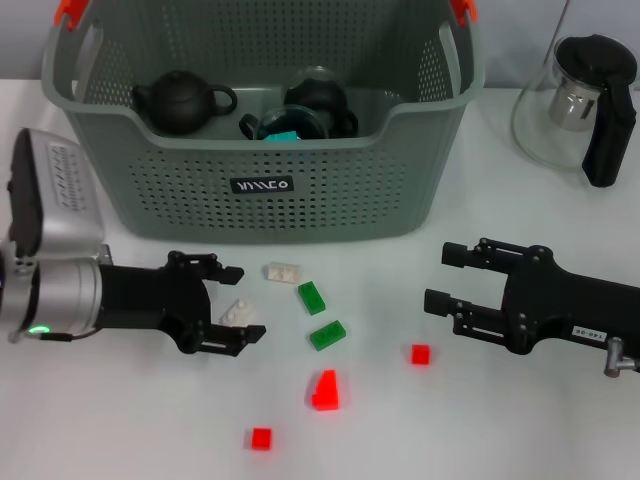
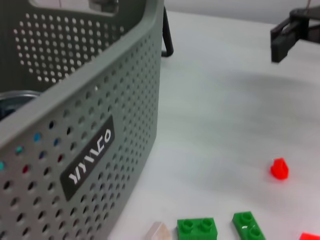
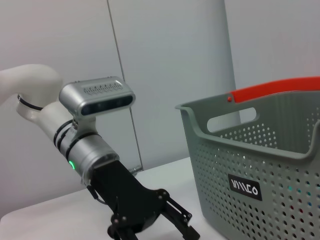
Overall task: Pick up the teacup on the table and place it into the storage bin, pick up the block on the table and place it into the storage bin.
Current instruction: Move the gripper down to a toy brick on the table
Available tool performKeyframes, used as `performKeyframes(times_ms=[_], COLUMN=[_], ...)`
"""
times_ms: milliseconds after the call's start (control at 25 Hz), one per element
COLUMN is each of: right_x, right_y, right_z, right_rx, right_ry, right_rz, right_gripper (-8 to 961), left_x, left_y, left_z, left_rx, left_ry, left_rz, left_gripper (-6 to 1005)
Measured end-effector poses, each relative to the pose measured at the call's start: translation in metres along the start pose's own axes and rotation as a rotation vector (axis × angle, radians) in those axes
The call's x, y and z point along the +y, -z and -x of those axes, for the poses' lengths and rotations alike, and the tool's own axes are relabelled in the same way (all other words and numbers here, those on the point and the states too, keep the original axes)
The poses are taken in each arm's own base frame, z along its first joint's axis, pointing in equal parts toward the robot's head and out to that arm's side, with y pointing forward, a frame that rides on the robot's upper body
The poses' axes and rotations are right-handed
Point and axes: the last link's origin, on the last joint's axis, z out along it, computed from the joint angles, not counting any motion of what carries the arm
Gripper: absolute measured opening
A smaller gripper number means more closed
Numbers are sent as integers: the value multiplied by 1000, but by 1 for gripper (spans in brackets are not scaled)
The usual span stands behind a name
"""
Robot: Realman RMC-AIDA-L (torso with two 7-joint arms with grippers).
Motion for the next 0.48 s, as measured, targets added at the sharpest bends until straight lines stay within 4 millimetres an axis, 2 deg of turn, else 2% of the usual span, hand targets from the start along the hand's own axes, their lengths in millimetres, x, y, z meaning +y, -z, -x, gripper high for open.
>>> performKeyframes(times_ms=[480], right_x=[0], right_y=[1], right_z=[-1], right_rx=[0], right_ry=[-3], right_rz=[-5], right_gripper=[684], left_x=[-5], left_y=[-14], left_z=[10], left_rx=[-71], left_ry=[-9], left_rz=[-52], left_gripper=[809])
